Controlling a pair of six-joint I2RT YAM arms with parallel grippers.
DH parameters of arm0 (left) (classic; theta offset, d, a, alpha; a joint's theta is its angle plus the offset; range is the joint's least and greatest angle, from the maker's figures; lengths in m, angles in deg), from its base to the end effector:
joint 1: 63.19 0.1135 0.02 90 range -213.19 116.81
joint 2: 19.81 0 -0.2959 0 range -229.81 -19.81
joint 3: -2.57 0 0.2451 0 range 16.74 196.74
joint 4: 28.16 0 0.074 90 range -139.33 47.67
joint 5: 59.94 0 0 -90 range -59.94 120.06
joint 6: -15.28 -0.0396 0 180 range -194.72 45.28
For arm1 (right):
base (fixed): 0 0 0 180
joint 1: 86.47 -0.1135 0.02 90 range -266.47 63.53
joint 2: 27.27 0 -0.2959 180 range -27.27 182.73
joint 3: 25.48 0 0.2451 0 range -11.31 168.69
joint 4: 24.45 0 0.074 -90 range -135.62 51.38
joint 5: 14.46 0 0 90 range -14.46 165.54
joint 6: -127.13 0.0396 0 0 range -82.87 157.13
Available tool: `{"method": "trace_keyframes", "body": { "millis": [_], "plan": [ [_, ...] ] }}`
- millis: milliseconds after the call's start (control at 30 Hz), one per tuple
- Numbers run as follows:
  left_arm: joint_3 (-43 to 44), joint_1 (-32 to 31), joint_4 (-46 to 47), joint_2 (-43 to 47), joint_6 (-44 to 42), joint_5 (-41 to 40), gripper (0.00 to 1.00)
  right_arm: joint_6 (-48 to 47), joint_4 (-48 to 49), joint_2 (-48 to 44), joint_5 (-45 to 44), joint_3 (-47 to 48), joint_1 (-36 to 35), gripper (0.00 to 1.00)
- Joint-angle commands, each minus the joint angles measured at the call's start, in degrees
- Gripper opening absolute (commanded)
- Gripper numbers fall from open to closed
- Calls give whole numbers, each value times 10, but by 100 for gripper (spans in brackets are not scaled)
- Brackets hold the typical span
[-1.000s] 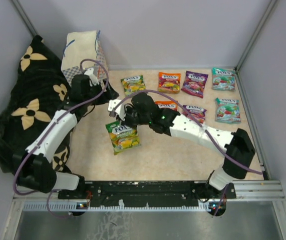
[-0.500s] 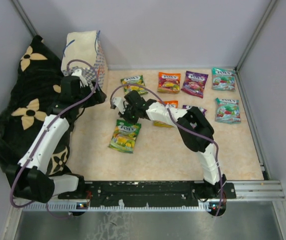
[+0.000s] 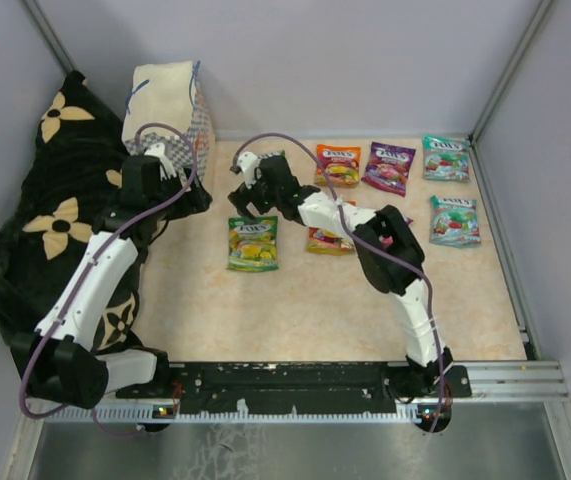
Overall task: Take the snacks out of the paper bag
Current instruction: Adjust the snack at the center of the board.
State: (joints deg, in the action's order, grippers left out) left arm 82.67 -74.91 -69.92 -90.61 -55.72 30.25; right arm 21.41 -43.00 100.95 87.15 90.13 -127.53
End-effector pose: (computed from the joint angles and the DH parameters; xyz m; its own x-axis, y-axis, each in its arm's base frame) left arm 0.2550 -0.0530 0.3716 -0.5639 -0.2155 -0.7972 0.0236 0.9608 -0.2764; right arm 0.4010 0.3599 0.2341 -0.1661 -0.4966 -0.8519 -0.8500 0.5100 -0.1316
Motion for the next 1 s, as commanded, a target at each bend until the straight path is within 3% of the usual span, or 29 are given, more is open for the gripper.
{"method": "trace_keyframes", "body": {
  "millis": [0,133,233,400,633,967],
  "plan": [
    [-13,5,-8,24,-12,-4,88,236,157,-126,-126,-114,-23,99],
    [-25,5,0,20,-7,21,88,339,146,-174,-384,-195,-127,99],
    [-25,5,1,15,-4,26,88,437,116,-173,-475,-222,-158,99],
    [-28,5,-3,21,-5,22,88,528,60,-138,-520,-219,-160,87],
    [-38,5,-3,21,-6,24,88,558,66,-101,-520,-235,-160,75],
    [-37,5,-2,15,-6,28,88,546,67,-74,-509,-224,-160,73]
  ]
}}
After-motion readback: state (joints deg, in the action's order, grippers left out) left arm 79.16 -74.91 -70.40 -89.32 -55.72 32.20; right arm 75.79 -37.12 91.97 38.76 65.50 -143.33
